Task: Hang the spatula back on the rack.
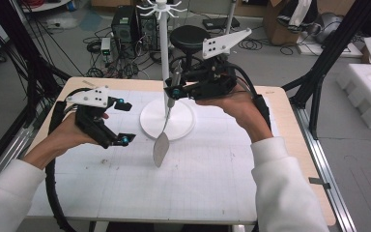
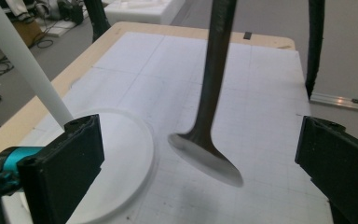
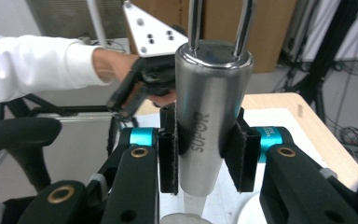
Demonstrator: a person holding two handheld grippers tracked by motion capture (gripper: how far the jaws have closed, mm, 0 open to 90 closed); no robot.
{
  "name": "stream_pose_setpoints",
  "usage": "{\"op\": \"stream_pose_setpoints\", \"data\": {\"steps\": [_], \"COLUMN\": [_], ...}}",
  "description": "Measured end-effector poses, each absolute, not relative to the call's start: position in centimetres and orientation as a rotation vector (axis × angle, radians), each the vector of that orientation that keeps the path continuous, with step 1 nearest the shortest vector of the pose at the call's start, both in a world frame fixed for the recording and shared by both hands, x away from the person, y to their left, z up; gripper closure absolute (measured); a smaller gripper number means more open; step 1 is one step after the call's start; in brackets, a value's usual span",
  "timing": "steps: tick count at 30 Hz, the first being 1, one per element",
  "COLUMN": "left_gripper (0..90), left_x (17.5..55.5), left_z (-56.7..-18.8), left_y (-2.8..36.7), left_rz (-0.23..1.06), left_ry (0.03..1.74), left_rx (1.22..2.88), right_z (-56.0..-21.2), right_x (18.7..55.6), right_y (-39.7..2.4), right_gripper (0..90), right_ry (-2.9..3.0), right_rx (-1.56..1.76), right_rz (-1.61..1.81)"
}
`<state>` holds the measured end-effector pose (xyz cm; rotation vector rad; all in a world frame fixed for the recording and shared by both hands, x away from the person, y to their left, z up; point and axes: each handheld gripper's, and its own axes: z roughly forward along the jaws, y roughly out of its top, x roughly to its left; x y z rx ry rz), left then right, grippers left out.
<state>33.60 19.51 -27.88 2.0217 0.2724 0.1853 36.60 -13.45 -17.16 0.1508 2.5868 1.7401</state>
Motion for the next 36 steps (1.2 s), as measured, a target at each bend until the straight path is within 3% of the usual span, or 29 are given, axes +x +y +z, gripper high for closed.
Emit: {"op": "stream_pose_setpoints", "data": {"steps": [17, 36], "left_gripper": [1.7, 1.7], "left_x": [30.9, 29.4], "left_z": [-30.8, -35.3], "left_y": [25.3, 27.5], "left_rz": [0.245, 0.199], "left_ry": [0.407, 0.435], "left_rx": [1.967, 1.890], "right_z": [-16.0, -15.0], "right_x": [38.3, 40.8], "right_y": [-14.1, -13.6], "right_gripper": [69.4, 69.4], "right_ry": [2.539, 2.544], "right_rx": [0.346, 0.425], "right_rz": [1.679, 1.626]}}
